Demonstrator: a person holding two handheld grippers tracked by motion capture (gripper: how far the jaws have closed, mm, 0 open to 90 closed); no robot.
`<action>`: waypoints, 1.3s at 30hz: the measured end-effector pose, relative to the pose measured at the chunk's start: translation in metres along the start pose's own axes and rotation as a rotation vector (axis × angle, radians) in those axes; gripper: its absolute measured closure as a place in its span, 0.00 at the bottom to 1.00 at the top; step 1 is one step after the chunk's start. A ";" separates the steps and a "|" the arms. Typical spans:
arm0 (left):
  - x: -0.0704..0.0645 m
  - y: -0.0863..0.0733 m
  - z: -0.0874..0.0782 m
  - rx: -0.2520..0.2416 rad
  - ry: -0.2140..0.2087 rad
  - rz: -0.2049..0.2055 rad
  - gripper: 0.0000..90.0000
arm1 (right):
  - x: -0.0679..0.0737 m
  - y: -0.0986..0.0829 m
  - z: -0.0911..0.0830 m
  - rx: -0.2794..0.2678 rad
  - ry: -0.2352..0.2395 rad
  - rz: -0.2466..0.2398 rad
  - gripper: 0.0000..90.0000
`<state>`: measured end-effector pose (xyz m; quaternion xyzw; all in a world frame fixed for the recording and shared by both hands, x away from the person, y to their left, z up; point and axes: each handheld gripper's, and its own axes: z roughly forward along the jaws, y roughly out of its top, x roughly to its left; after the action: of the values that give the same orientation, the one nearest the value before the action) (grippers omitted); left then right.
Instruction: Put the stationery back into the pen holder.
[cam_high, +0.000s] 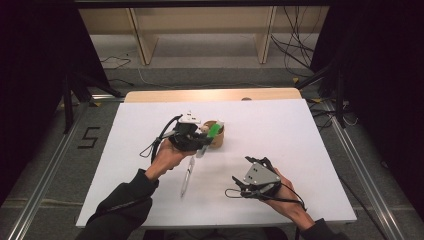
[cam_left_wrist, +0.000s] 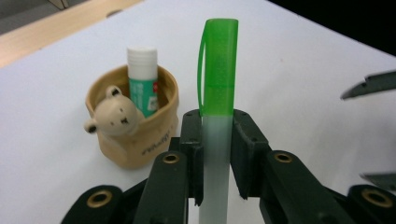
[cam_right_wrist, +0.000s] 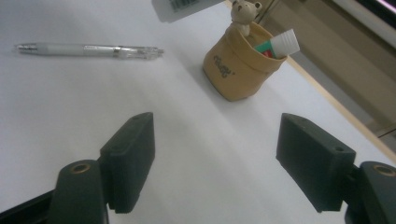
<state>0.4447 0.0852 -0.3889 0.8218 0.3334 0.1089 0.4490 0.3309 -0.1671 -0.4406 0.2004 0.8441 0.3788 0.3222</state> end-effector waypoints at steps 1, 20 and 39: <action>0.002 0.001 0.000 -0.012 0.003 -0.009 0.85 | -0.001 0.000 0.000 -0.003 0.011 0.028 0.30; 0.010 0.026 0.031 -0.216 0.101 -0.104 0.85 | -0.007 -0.007 -0.003 -0.023 0.059 0.133 0.30; 0.013 0.026 0.064 -0.224 0.187 -0.090 0.85 | -0.004 -0.007 -0.002 -0.027 0.086 0.128 0.30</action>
<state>0.4963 0.0412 -0.4056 0.7371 0.3958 0.2012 0.5094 0.3321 -0.1750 -0.4436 0.2330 0.8374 0.4184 0.2634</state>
